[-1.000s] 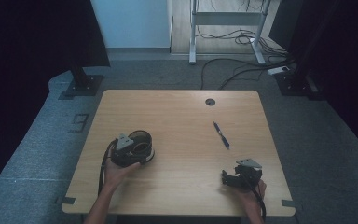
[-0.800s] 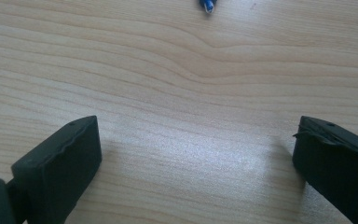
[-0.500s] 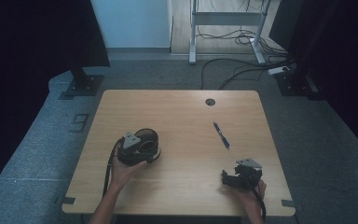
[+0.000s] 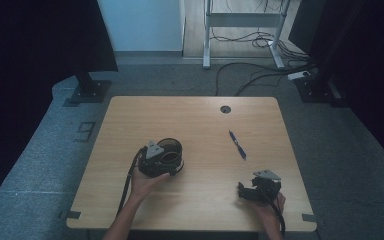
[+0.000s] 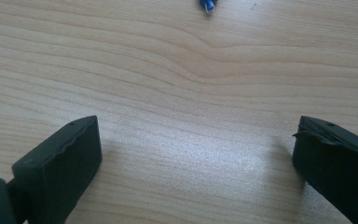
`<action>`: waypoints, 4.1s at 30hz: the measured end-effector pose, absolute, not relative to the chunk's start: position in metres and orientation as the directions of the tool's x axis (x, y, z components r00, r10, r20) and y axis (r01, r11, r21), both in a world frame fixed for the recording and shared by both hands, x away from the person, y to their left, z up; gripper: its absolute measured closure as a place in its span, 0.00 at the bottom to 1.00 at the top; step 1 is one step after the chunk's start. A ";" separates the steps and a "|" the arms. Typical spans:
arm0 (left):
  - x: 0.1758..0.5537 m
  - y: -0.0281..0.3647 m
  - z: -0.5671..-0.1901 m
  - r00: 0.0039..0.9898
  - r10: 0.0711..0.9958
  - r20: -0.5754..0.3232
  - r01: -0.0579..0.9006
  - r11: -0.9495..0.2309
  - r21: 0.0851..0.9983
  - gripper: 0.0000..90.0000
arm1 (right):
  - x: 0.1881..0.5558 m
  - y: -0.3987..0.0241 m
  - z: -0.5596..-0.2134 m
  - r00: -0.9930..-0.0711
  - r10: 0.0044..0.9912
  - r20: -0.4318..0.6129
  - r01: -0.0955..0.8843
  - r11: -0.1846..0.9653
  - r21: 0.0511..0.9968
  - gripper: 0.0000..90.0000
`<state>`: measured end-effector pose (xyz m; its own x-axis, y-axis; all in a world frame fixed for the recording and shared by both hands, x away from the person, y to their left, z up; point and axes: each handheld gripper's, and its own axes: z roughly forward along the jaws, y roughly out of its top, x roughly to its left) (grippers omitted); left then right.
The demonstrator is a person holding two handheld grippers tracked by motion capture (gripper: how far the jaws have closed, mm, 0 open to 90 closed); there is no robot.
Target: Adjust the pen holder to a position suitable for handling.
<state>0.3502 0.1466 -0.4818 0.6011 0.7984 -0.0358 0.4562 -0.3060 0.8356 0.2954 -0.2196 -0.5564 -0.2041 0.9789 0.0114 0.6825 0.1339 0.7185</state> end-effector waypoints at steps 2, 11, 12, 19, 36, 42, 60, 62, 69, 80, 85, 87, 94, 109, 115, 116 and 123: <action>0.351 0.143 -0.483 0.601 0.798 -0.034 0.459 -0.310 0.833 0.11 | 0.295 -0.220 -0.556 -0.203 0.979 0.011 0.682 0.133 0.719 0.01; 0.362 0.126 -0.485 0.588 0.808 -0.042 0.481 -0.307 0.821 0.11 | 0.296 -0.219 -0.556 -0.200 0.980 0.013 0.683 0.130 0.719 0.01; 0.365 0.124 -0.485 0.585 0.810 -0.044 0.485 -0.306 0.819 0.11 | 0.297 -0.219 -0.556 -0.201 0.979 0.013 0.682 0.131 0.719 0.01; 0.373 0.104 -0.487 0.584 0.810 -0.054 0.497 -0.304 0.813 0.11 | 0.297 -0.220 -0.556 -0.207 0.978 0.011 0.682 0.137 0.719 0.01; 0.382 0.066 -0.494 0.603 0.797 -0.047 0.487 -0.321 0.812 0.11 | 0.297 -0.220 -0.556 -0.206 0.979 0.011 0.682 0.135 0.719 0.01; 0.387 0.063 -0.501 0.588 0.808 -0.039 0.502 -0.327 0.801 0.10 | 0.297 -0.220 -0.556 -0.206 0.978 0.011 0.682 0.135 0.719 0.01; 0.390 0.061 -0.512 0.583 0.811 -0.053 0.519 -0.321 0.792 0.07 | 0.297 -0.220 -0.556 -0.206 0.979 0.012 0.682 0.134 0.719 0.01; 0.390 0.062 -0.510 0.586 0.808 -0.059 0.518 -0.318 0.794 0.04 | 0.297 -0.220 -0.556 -0.206 0.978 0.013 0.681 0.134 0.720 0.01; 0.384 0.071 -0.507 0.577 0.814 -0.069 0.519 -0.300 0.801 0.00 | 0.297 -0.220 -0.556 -0.205 0.979 0.012 0.682 0.134 0.719 0.01; 0.363 0.092 -0.504 0.628 0.774 -0.074 0.510 -0.337 0.791 0.00 | 0.297 -0.220 -0.556 -0.207 0.978 0.012 0.681 0.135 0.720 0.01; 0.351 0.108 -0.506 0.627 0.775 -0.084 0.515 -0.331 0.791 0.00 | 0.297 -0.220 -0.556 -0.208 0.978 0.012 0.680 0.135 0.720 0.01; 0.346 0.116 -0.507 0.622 0.778 -0.087 0.518 -0.325 0.791 0.01 | 0.297 -0.220 -0.556 -0.207 0.978 0.013 0.681 0.135 0.720 0.01; 0.330 0.140 -0.514 0.610 0.790 -0.058 0.511 -0.336 0.791 0.04 | 0.297 -0.220 -0.556 -0.207 0.978 0.013 0.681 0.134 0.720 0.01; 0.311 0.185 -0.540 0.550 0.831 -0.080 0.567 -0.301 0.766 0.10 | 0.297 -0.220 -0.556 -0.207 0.978 0.013 0.680 0.134 0.721 0.02; 0.308 0.192 -0.541 0.528 0.848 -0.038 0.566 -0.318 0.761 0.13 | 0.297 -0.220 -0.556 -0.207 0.978 0.013 0.679 0.134 0.721 0.02; 0.308 0.192 -0.541 0.526 0.850 -0.039 0.566 -0.316 0.761 0.13 | 0.297 -0.220 -0.556 -0.207 0.978 0.013 0.679 0.134 0.722 0.02; 0.306 0.193 -0.544 0.527 0.849 -0.032 0.575 -0.328 0.749 0.14 | 0.297 -0.220 -0.556 -0.207 0.978 0.012 0.679 0.135 0.722 0.02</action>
